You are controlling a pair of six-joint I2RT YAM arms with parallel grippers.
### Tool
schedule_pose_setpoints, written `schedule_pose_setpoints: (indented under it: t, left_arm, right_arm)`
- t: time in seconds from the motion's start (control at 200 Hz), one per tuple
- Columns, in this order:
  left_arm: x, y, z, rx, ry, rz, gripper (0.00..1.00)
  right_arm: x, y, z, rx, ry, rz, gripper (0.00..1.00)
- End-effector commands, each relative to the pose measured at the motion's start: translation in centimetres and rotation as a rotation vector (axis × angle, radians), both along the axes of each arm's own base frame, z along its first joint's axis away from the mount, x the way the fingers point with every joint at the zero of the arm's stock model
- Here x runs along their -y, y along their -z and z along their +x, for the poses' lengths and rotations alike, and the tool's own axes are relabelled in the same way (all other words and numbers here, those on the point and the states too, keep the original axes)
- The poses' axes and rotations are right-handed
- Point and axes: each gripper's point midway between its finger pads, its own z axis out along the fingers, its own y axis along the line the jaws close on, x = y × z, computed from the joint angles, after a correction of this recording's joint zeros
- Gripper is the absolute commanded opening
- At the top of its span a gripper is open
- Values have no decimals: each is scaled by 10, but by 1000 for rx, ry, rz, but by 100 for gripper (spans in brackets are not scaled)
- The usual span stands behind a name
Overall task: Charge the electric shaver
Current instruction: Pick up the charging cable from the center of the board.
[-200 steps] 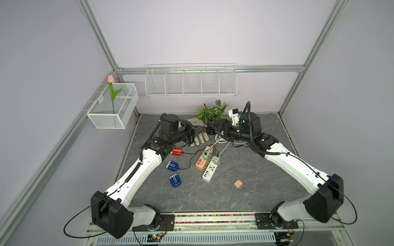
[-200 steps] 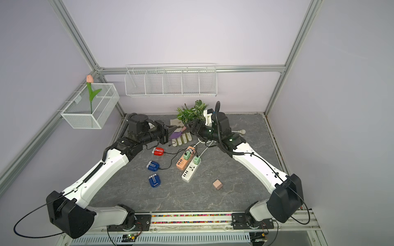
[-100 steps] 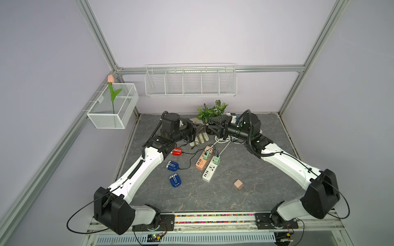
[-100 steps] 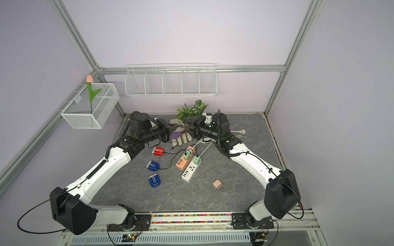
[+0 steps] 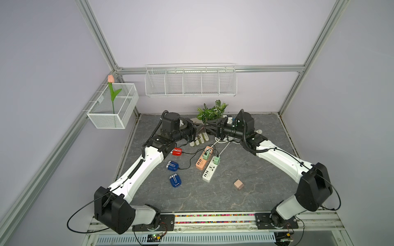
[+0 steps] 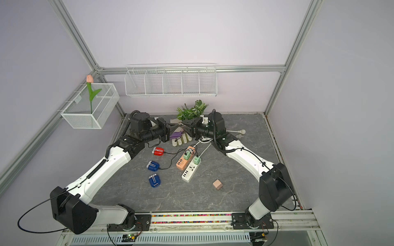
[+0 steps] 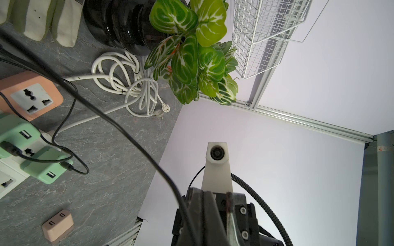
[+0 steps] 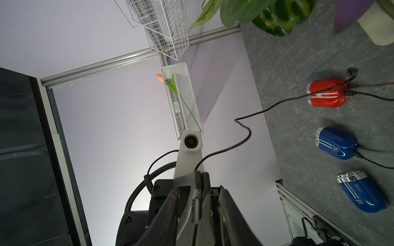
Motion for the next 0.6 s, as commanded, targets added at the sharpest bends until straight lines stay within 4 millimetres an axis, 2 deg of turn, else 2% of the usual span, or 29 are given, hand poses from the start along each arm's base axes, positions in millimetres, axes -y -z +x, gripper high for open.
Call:
schedule_pose_setpoints:
  t: [0.0, 0.065, 0.225, 0.405, 0.595]
  left_arm:
    - [2, -10, 2, 11, 16, -7, 0]
    - [2, -10, 1, 12, 16, -6, 0]
    - [3, -8, 1, 5, 21, -3, 0]
    - [4, -10, 2, 6, 25, -8, 0]
    - [5, -6, 1, -3, 29, -7, 0]
  right_arm:
    - [1, -12, 3, 16, 2, 21, 30]
    - [3, -11, 4, 15, 9, 16, 27]
    - [8, -9, 7, 17, 21, 10, 14]
    - [7, -7, 8, 22, 20, 9, 8]
    - [7, -7, 8, 18, 18, 20, 8]
